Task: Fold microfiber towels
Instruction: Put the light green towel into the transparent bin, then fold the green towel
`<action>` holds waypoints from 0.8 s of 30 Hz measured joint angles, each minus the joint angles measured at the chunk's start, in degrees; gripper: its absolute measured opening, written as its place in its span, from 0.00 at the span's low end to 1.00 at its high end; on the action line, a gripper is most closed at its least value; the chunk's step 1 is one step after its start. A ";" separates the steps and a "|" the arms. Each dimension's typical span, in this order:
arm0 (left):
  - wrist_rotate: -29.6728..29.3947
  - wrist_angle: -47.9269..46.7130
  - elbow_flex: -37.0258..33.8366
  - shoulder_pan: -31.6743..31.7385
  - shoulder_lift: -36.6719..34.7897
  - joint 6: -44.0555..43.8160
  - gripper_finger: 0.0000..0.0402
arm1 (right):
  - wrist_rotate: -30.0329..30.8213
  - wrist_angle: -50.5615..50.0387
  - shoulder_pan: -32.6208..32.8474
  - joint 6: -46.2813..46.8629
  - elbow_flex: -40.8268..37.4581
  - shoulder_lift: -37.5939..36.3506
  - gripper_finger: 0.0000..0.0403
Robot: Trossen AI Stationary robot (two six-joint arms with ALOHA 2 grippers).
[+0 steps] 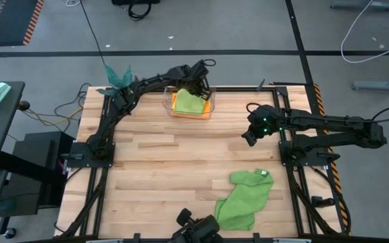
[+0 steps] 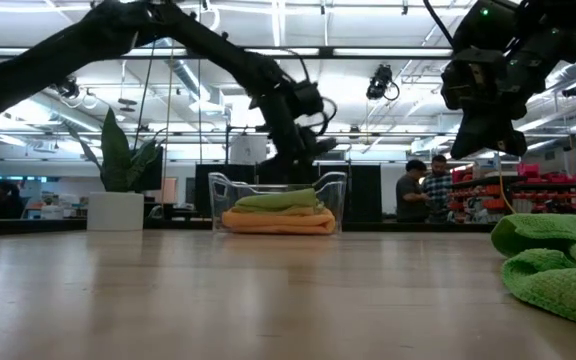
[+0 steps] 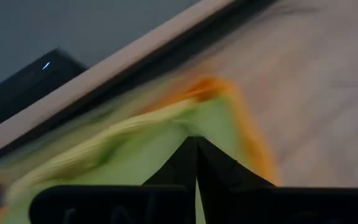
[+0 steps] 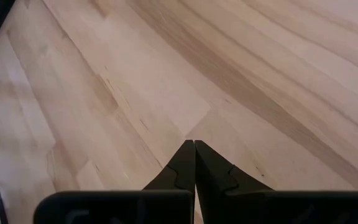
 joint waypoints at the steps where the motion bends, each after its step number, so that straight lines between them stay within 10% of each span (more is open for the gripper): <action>1: 0.01 -0.77 -0.03 0.23 0.33 -0.01 0.04 | 0.00 -0.02 0.06 0.22 0.00 0.00 0.02; 24: 4.06 3.26 0.33 -0.58 0.04 0.18 0.02 | 0.00 -0.03 0.42 1.04 -0.02 -0.02 0.02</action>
